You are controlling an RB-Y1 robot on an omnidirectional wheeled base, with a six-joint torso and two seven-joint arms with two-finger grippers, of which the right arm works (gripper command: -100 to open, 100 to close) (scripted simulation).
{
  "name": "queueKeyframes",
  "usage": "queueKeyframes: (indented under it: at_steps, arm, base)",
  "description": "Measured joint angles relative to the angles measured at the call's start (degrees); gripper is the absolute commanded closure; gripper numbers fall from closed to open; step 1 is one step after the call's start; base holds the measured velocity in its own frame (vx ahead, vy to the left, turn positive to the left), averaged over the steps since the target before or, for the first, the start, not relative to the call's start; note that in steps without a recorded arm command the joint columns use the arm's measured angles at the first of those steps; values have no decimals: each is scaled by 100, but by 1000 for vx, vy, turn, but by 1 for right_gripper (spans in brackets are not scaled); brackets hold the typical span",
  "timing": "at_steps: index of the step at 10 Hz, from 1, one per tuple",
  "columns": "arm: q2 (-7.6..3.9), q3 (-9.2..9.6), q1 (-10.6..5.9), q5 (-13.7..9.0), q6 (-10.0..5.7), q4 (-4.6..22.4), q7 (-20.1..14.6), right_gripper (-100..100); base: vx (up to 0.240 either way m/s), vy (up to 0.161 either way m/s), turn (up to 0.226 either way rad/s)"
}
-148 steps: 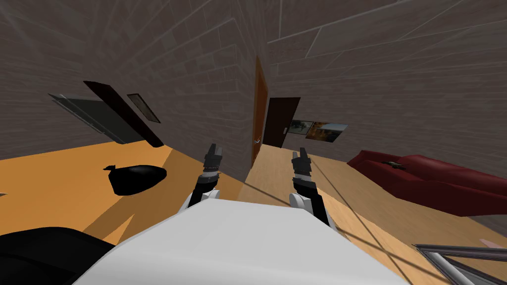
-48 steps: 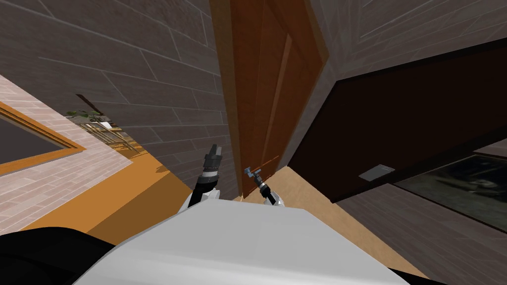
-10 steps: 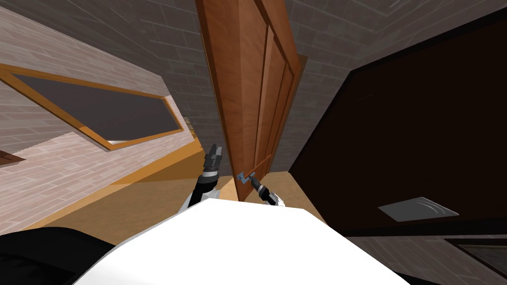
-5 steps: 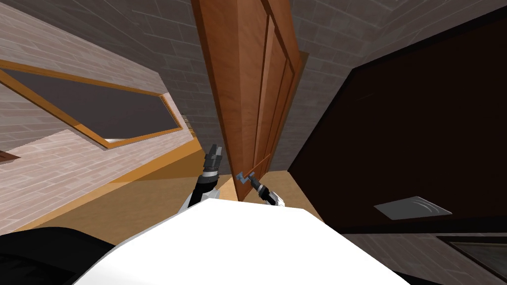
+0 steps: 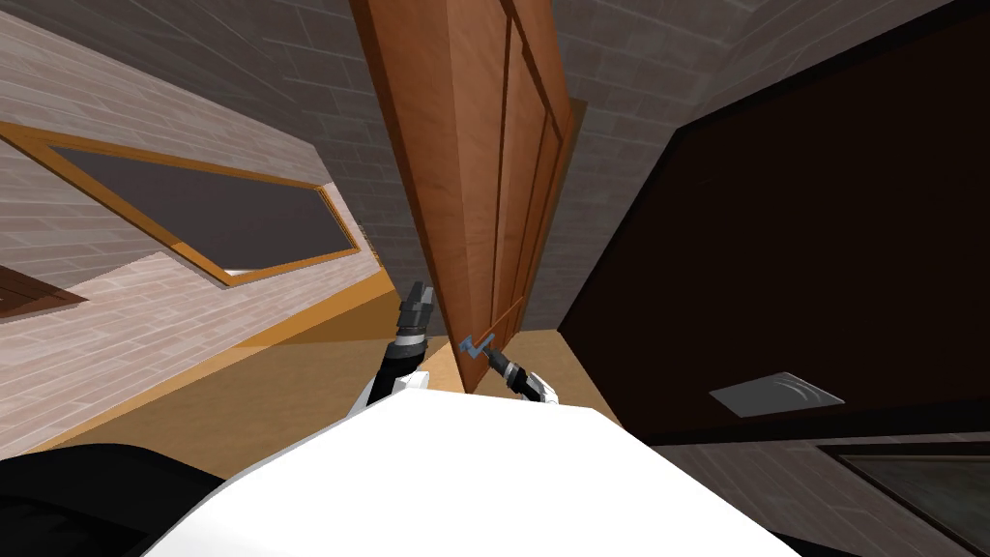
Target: Push the door open
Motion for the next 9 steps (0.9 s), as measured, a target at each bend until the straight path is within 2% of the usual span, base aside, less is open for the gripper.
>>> queueKeyframes:
  at_steps: [1,2,3,5,9]
  arm:
    - [3,72,9,47,-62,21,-87,-100]
    - [4,48,-4,25,-96,68,-95,-100]
    - [-44,28,56,6,-57,-44,-108,-100]
    - [-41,-41,53,-50,-61,8,-82,-100]
    - [15,-77,89,-82,-54,26,16,-100]
  base:
    - [-112,-121,-79]
    - [-175,-158,-115]
    - [-193,-157,-74]
    - [-133,-65,-45]
    - [104,116,66]
